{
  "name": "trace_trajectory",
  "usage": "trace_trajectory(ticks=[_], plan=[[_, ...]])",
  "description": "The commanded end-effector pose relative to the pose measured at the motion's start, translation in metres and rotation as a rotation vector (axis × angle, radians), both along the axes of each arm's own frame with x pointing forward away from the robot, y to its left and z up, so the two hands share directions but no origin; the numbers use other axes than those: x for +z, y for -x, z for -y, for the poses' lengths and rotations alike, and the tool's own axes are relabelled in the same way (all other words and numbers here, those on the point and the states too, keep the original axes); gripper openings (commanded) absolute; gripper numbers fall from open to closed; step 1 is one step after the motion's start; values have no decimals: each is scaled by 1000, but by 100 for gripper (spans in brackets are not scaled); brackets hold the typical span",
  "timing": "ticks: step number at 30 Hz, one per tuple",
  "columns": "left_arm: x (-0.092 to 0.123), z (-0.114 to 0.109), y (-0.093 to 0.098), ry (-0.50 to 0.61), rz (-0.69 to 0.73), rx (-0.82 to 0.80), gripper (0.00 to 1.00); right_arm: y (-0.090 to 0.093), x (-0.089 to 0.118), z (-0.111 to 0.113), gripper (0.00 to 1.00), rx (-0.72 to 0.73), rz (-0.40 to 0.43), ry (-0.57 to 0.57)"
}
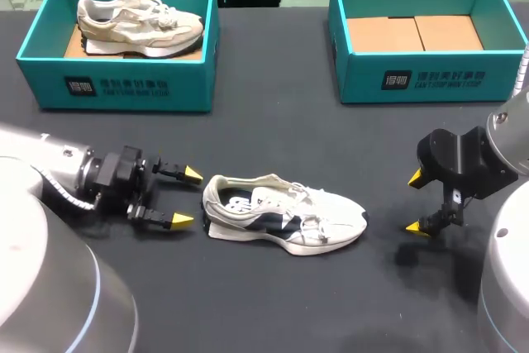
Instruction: Take the shoe out of the shoebox, open the shoe tongue, remove and reinsert the insole, then place the shoe into the shoebox
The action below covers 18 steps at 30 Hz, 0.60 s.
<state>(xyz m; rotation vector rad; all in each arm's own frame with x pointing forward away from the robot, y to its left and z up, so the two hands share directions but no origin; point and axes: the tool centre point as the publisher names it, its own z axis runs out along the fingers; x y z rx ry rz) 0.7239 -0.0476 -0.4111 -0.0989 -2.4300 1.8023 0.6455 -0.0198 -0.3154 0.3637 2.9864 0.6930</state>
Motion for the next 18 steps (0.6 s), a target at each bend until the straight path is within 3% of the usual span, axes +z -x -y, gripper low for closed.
trace_trajectory(ticks=[1,18], plan=[[-4,8,-3,8,-8,-10,100,2,0,0,100,-2,2,1],[-5,33,8,18,-36,-23,100,2,0,0,100,-2,2,1]])
